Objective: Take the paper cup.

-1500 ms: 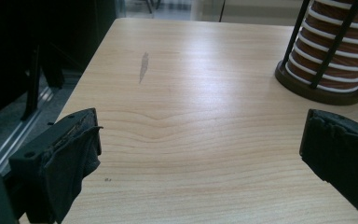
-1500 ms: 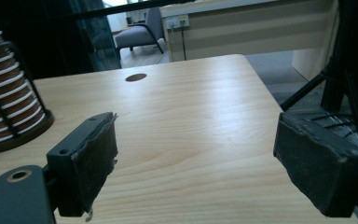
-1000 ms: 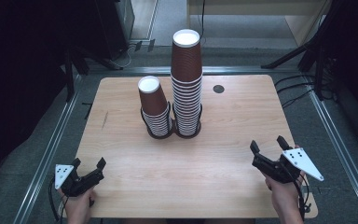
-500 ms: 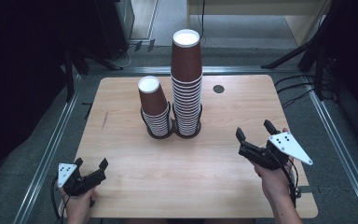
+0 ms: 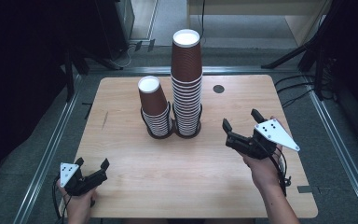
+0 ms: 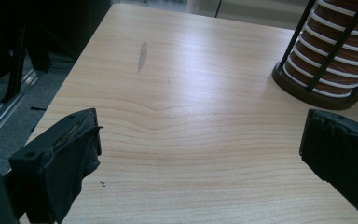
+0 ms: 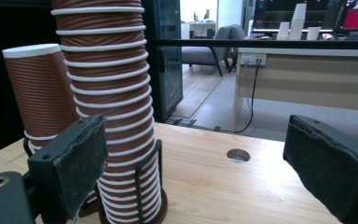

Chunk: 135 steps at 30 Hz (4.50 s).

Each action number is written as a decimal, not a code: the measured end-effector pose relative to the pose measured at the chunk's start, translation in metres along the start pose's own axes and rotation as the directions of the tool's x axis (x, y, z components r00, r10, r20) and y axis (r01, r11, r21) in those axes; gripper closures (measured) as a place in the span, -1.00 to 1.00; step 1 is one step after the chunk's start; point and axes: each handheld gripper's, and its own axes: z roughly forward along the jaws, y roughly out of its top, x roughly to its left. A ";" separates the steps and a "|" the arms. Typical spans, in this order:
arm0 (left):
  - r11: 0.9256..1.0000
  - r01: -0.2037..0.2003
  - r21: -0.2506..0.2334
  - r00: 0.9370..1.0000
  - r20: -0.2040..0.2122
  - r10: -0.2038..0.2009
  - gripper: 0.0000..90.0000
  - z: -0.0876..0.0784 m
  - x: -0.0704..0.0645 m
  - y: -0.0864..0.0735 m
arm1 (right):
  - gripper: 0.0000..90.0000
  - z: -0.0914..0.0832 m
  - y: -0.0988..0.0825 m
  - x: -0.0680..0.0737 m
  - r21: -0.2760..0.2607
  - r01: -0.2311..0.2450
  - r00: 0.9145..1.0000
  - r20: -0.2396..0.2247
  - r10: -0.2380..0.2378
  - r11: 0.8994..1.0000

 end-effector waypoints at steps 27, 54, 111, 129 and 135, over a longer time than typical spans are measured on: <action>1.000 0.000 0.006 1.000 0.011 0.000 -1.00 0.001 0.001 0.000 | -0.88 0.056 0.039 0.057 -0.014 0.013 0.997 -0.079 -0.015 1.000; 0.999 -0.030 0.010 0.999 0.015 0.030 -1.00 0.002 -0.003 0.000 | -0.92 0.097 0.082 0.075 -0.051 -0.020 0.999 -0.050 0.017 0.999; 0.999 -0.029 0.026 0.999 0.016 0.028 -1.00 0.004 -0.003 0.001 | -0.77 0.142 0.108 0.097 -0.062 -0.016 0.999 0.044 0.019 0.998; 0.999 -0.023 0.024 1.000 0.018 0.022 -1.00 0.004 -0.003 0.001 | -0.76 0.133 0.127 0.099 -0.248 0.039 0.998 0.049 -0.027 0.968; 0.999 -0.023 0.024 1.000 0.019 0.022 -1.00 0.004 -0.003 0.001 | -0.75 0.126 0.135 0.098 -0.302 0.058 0.998 0.052 -0.044 0.952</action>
